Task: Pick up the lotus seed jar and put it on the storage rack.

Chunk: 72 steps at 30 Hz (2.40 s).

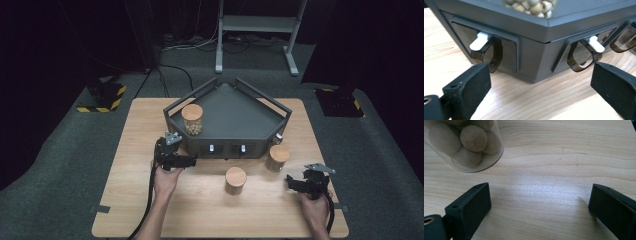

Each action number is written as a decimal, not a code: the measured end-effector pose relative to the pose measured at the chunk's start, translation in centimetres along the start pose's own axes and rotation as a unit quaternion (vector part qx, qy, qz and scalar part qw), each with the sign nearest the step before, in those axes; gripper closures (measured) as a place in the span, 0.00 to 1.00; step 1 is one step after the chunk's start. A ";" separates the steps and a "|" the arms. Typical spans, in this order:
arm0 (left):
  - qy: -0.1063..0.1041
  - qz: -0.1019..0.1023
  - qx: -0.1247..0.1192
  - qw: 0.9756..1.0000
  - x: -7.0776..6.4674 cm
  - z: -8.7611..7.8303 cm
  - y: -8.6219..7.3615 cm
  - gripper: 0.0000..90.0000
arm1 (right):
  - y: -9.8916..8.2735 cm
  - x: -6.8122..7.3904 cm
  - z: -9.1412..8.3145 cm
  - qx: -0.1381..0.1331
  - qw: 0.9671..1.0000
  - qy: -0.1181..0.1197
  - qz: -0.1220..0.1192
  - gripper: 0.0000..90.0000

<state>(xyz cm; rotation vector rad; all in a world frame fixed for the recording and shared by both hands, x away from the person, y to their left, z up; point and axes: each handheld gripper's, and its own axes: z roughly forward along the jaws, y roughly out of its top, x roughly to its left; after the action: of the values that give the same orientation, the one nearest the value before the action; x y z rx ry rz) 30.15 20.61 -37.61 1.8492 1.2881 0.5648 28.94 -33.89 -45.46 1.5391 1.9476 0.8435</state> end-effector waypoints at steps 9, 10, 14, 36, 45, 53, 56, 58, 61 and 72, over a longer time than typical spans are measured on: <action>0.000 -0.007 0.000 1.000 0.3 0.0 -0.8 0.04 | 0.0 0.0 0.0 0.000 1.000 0.000 0.000 0.04; -0.001 -0.008 0.001 1.000 0.3 0.0 -0.8 0.04 | 0.0 0.0 0.0 0.000 1.000 0.000 0.000 0.04; -0.002 -0.013 0.002 1.000 0.4 0.2 -1.2 0.04 | 0.0 0.0 0.0 0.000 1.000 0.000 0.000 0.04; 0.002 -0.023 0.010 1.000 0.4 0.8 -2.8 0.04 | 0.0 0.0 0.0 0.000 1.000 -0.001 0.000 0.04; 0.007 -0.030 0.013 0.999 0.7 0.9 -3.5 0.04 | 0.0 0.0 0.0 0.000 1.000 -0.001 0.000 0.04; 0.018 -0.019 0.022 0.999 0.1 1.4 -3.9 0.04 | 0.0 0.0 0.0 0.000 1.000 -0.001 0.000 0.04; 0.020 -0.016 0.026 0.999 -0.1 1.6 -4.0 0.04 | 0.0 0.0 0.0 0.000 1.000 -0.001 0.000 0.04; 0.020 -0.016 0.028 0.999 -0.2 1.8 -4.1 0.04 | 0.0 0.0 0.0 0.000 1.000 -0.001 0.000 0.04; 0.020 -0.015 0.032 0.999 -0.3 2.2 -4.4 0.04 | 0.0 0.0 0.0 0.000 1.000 0.000 0.000 0.04; 0.026 -0.019 0.052 0.998 -0.8 3.7 -5.0 0.04 | 0.0 0.0 0.0 0.000 1.000 0.000 0.000 0.04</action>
<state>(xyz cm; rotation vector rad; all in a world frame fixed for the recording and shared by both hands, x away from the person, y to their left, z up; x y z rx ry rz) 29.71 19.41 -43.77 1.9021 1.4082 0.5379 28.95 -33.91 -45.45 1.5393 1.9484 0.8440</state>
